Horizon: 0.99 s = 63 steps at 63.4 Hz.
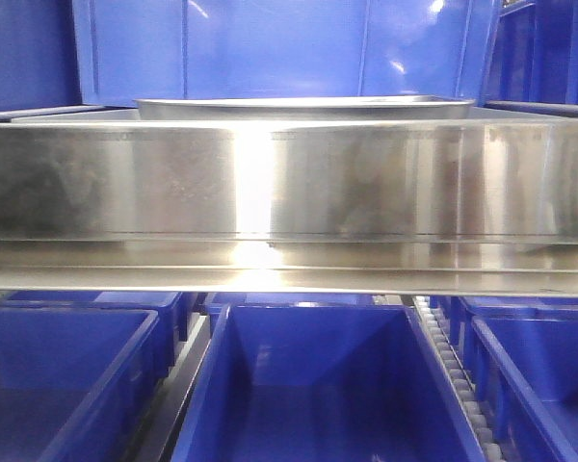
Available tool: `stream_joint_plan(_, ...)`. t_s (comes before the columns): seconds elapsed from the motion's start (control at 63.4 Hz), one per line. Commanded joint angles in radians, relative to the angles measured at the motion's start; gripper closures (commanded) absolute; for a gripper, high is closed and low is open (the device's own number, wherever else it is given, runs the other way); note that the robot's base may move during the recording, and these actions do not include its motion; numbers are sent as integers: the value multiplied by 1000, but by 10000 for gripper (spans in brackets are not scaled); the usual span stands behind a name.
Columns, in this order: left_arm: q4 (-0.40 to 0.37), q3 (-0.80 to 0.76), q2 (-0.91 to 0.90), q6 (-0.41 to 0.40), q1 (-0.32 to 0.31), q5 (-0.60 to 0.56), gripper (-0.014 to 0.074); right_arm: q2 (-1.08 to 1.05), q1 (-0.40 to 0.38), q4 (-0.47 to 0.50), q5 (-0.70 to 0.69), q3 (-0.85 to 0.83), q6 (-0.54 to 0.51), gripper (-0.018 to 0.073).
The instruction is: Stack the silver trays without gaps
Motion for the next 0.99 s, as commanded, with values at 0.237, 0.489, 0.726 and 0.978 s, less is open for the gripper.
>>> stream_joint_plan(0.237,-9,-4,-36,3,2,-94,645,14,2,-20,-85,-26,-14,508)
stream_joint_plan(0.489,-9,-4,-36,3,2,-94,645,14,0,-20,-85,-9,-14,508)
stream_joint_plan(0.726,-9,-4,-36,3,2,-94,645,10,-253,30,-109,62,-126,508)
stream_joint_plan(0.978,-9,-4,-36,3,2,-94,645,-79,-624,243,-313,200,-344,508)
